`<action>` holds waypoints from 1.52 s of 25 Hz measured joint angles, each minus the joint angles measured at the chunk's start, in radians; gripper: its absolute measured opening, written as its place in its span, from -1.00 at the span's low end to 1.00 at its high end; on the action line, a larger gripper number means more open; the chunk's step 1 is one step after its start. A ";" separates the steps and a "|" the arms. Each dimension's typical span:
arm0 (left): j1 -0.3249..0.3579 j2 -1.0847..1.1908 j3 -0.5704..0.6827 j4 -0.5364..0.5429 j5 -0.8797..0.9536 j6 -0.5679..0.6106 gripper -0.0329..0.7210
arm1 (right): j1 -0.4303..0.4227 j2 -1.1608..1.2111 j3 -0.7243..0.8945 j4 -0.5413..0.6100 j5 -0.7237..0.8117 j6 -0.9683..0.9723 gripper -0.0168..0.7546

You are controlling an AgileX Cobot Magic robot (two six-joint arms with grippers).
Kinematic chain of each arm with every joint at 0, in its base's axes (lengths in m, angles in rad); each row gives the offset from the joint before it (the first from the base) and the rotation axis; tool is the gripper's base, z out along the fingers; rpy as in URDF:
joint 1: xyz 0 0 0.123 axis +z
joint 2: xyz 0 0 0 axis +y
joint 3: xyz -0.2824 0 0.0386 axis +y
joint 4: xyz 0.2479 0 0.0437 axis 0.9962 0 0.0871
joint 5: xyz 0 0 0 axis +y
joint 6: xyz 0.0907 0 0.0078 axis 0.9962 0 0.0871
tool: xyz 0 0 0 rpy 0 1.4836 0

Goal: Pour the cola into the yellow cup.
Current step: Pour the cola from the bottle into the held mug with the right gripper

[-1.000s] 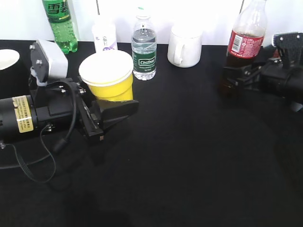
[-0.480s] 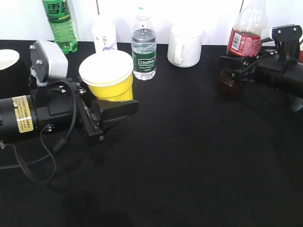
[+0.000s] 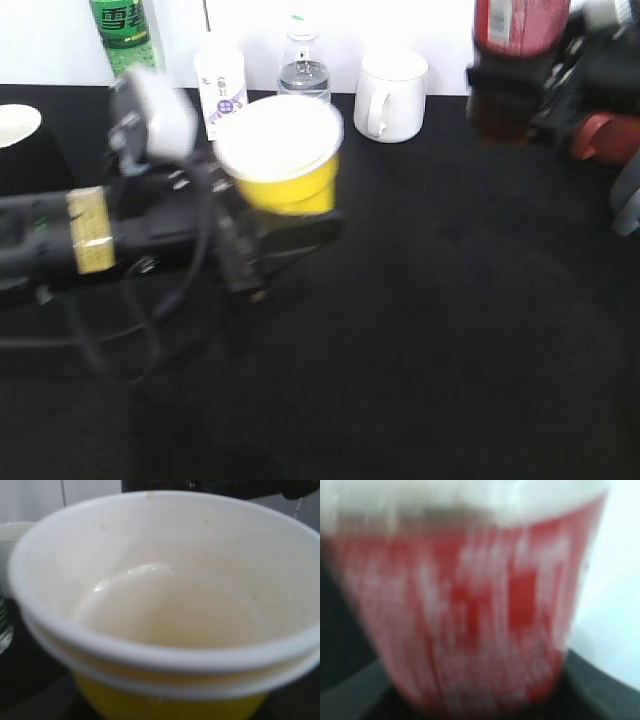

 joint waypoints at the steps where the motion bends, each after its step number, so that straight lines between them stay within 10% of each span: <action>1: -0.021 0.000 -0.021 0.000 0.015 -0.007 0.26 | 0.000 -0.038 0.000 -0.029 -0.002 0.006 0.14; 8: -0.122 0.000 -0.132 -0.030 0.130 -0.021 0.26 | 0.000 -0.080 0.000 -0.061 -0.004 -0.043 0.14; 38: -0.150 0.090 -0.232 -0.030 0.199 -0.030 0.26 | 0.000 -0.080 -0.001 -0.008 0.041 -0.719 0.13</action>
